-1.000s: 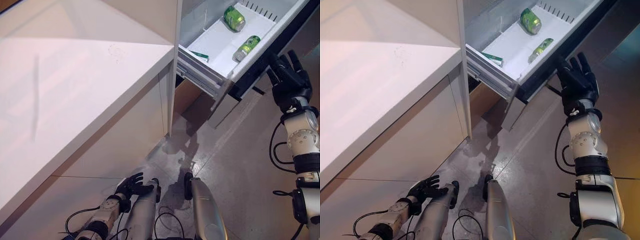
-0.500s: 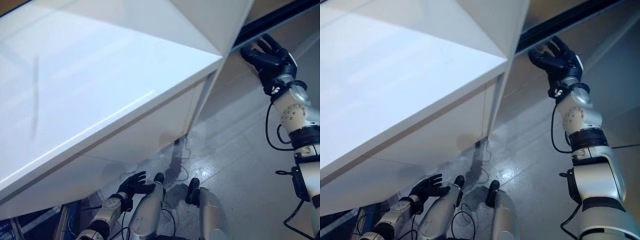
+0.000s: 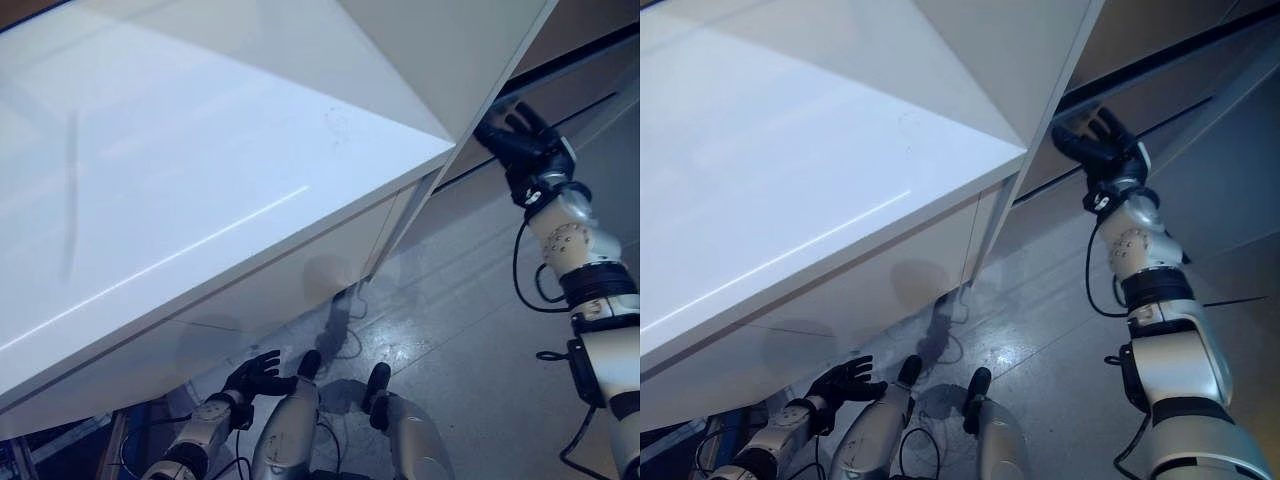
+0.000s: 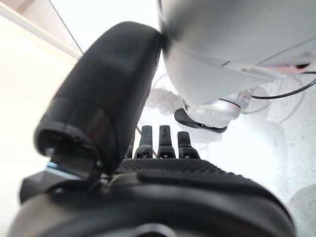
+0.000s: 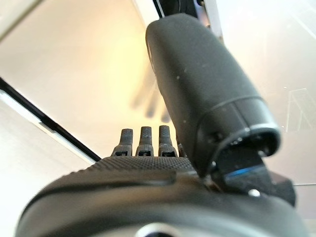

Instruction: Put drinks into fridge and close the fridge

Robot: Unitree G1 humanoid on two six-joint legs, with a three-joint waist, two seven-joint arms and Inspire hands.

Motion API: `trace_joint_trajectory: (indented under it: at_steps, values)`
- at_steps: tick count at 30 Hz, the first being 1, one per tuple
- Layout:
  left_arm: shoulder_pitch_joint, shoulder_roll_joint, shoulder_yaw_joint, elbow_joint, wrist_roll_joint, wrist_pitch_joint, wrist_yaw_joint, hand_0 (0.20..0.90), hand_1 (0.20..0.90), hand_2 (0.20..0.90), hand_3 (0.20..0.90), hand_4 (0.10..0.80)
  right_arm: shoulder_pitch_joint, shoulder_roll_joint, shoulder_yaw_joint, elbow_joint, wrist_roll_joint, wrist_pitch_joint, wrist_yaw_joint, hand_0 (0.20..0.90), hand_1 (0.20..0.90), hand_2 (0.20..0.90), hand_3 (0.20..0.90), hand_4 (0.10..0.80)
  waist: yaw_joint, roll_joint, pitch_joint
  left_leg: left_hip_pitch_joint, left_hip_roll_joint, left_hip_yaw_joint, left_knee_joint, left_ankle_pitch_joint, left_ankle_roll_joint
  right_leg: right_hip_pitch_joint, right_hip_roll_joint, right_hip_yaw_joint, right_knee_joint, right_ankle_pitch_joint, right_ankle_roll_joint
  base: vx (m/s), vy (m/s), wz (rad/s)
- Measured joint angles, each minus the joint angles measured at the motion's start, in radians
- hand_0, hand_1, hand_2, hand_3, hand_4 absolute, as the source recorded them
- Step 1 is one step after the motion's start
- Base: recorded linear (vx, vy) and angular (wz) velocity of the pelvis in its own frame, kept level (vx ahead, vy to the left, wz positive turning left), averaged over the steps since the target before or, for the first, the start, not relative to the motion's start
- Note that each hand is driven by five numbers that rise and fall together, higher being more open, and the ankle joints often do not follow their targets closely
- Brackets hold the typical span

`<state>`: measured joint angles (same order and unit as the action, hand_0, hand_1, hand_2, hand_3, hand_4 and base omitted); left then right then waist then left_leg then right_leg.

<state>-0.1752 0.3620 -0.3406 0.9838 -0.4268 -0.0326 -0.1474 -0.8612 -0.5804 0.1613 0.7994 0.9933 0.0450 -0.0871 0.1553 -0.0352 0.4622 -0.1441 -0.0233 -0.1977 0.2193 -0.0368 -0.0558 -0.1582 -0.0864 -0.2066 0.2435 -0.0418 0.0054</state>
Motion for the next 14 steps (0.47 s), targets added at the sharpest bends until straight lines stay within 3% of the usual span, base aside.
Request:
trace_joint_trajectory:
  at_steps: [3,7,14]
  values:
    - [0.026,0.006,0.001,0.024,0.007,0.013,-0.001,0.9,0.9,0.9,0.9,0.8,0.165,0.093,-0.002,-0.077,-0.051,0.001,0.039,0.9,0.9,0.9,0.9,0.8,-0.01,-0.023,-0.041,0.048,0.006,0.038,-0.041,-0.001,0.011,0.033,0.008,0.035,-0.044,0.015,0.009,0.071,0.012,-0.33]
    - [0.068,-0.012,0.029,0.038,0.004,0.021,-0.028,0.9,0.9,0.9,0.9,0.8,0.42,0.193,0.005,-0.162,-0.17,0.001,0.093,0.9,0.9,0.9,0.9,0.8,-0.065,-0.014,-0.108,0.121,0.009,0.083,-0.12,0.008,0.035,0.091,0.015,0.091,-0.13,0.043,0.031,0.039,0.004,-0.29]
    - [0.155,-0.05,0.081,0.039,-0.006,0.015,-0.043,0.9,0.9,0.9,0.9,0.8,0.792,0.228,0.023,-0.039,-0.323,0.018,0.23,0.9,0.9,0.9,0.9,0.8,-0.152,0.003,-0.26,0.22,0.014,0.116,-0.242,0.025,0.052,0.193,0.021,0.114,-0.271,0.081,0.048,0.027,-0.023,-0.14]
